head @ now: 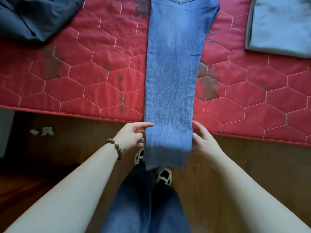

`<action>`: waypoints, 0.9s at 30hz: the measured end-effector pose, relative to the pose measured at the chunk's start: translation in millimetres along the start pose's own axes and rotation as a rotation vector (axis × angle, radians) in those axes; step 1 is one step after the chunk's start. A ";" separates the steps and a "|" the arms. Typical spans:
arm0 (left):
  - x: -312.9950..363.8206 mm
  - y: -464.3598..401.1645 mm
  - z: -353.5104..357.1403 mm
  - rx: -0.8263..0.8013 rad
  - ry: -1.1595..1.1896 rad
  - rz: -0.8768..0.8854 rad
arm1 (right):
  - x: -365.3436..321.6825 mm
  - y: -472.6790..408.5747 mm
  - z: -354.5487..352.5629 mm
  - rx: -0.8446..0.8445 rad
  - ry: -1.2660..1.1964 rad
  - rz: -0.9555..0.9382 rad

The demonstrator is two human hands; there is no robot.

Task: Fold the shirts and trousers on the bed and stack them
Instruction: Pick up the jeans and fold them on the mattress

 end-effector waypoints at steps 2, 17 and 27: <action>9.1 5.0 -0.8 0.006 -0.071 0.075 | -6.5 6.5 -6.4 -0.144 -0.100 -0.032; 205.8 -151.6 -44.9 0.191 -0.093 0.268 | -201.8 -159.9 -25.8 0.073 -0.102 -0.077; 186.2 -209.6 -56.5 0.122 -0.062 -0.020 | -187.3 -204.7 -29.5 0.249 0.198 0.068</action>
Point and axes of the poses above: each hand's wrist, its own y-axis away from the middle knuckle, its own z-axis out of the palm, x = y × z, the point moved 2 cm from there along -y, towards the middle knuckle, and after that the axes turned 1 degree about -x, right-handed, at the moved point
